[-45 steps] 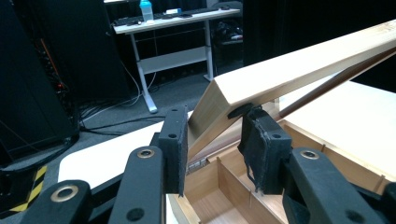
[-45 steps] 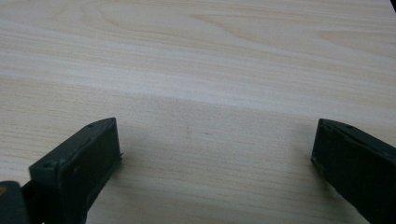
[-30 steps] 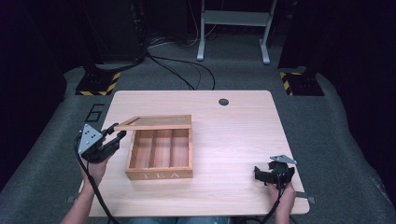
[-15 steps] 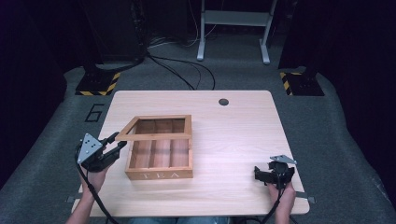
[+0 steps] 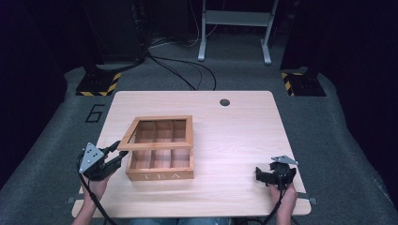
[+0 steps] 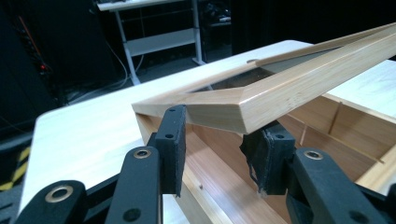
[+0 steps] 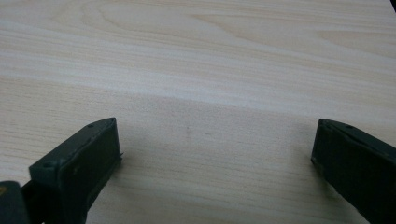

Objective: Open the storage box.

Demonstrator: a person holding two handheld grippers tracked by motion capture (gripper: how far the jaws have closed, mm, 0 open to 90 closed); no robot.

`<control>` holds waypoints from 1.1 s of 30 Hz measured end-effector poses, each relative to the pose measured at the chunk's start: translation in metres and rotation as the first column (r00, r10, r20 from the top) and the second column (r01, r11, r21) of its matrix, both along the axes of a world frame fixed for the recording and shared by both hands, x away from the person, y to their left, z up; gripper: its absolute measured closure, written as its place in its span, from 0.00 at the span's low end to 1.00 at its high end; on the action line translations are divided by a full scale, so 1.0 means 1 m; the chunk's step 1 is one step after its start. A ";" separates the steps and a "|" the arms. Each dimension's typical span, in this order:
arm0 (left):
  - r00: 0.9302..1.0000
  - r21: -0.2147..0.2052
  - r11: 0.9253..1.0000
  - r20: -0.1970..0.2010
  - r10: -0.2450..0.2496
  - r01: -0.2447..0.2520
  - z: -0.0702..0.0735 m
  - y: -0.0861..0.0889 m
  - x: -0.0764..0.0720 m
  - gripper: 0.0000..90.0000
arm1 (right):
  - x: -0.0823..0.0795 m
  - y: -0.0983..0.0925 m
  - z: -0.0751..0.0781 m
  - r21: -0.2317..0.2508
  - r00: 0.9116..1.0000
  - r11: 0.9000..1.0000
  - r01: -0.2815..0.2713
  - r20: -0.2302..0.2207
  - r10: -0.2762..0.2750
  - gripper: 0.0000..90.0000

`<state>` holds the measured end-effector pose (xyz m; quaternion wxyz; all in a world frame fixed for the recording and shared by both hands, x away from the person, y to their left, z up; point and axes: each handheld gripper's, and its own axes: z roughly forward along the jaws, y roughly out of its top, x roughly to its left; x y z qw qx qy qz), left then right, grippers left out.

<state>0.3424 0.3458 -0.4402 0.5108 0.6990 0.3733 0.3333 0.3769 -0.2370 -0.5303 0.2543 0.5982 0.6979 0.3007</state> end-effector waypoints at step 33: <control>0.978 -0.022 0.999 -0.203 -0.047 0.044 -0.046 0.002 -0.009 0.55 | 0.000 0.000 0.000 0.000 1.000 1.000 0.000 0.000 0.000 0.01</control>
